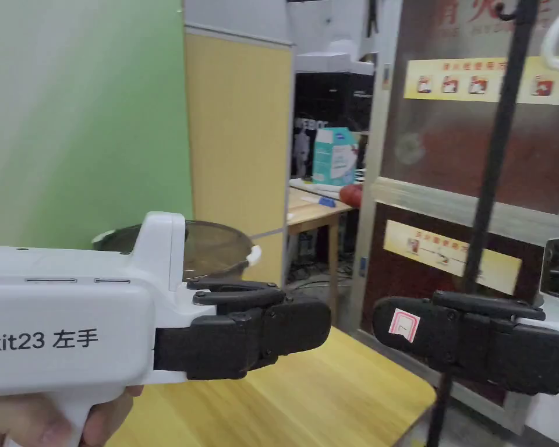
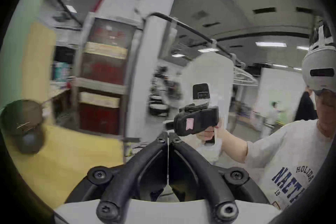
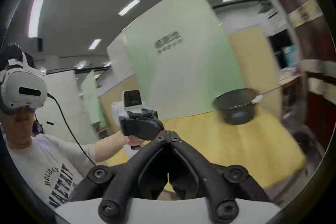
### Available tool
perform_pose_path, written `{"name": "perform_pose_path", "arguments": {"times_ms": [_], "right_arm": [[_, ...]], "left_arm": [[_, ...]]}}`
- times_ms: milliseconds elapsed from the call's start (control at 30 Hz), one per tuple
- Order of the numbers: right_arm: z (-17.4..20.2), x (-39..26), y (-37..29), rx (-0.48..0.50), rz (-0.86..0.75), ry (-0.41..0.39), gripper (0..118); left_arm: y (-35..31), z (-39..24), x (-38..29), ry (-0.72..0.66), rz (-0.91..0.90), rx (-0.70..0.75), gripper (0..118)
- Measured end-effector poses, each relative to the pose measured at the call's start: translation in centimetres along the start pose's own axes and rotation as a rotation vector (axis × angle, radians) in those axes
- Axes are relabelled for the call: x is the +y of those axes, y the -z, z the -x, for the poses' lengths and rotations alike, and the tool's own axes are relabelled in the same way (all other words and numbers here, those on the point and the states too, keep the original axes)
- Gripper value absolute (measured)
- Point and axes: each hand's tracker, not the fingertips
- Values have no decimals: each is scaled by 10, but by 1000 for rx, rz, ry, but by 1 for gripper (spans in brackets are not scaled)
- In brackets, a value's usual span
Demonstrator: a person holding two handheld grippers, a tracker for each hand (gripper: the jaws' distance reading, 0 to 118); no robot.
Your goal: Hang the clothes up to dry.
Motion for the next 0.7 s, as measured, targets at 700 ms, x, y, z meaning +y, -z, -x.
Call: {"name": "perform_pose_path", "arguments": {"times_ms": [700], "right_arm": [[55, -6, 266, 32, 48, -321, 0]], "left_arm": [[-155, -70, -33, -96, -154, 1355, 0]]}}
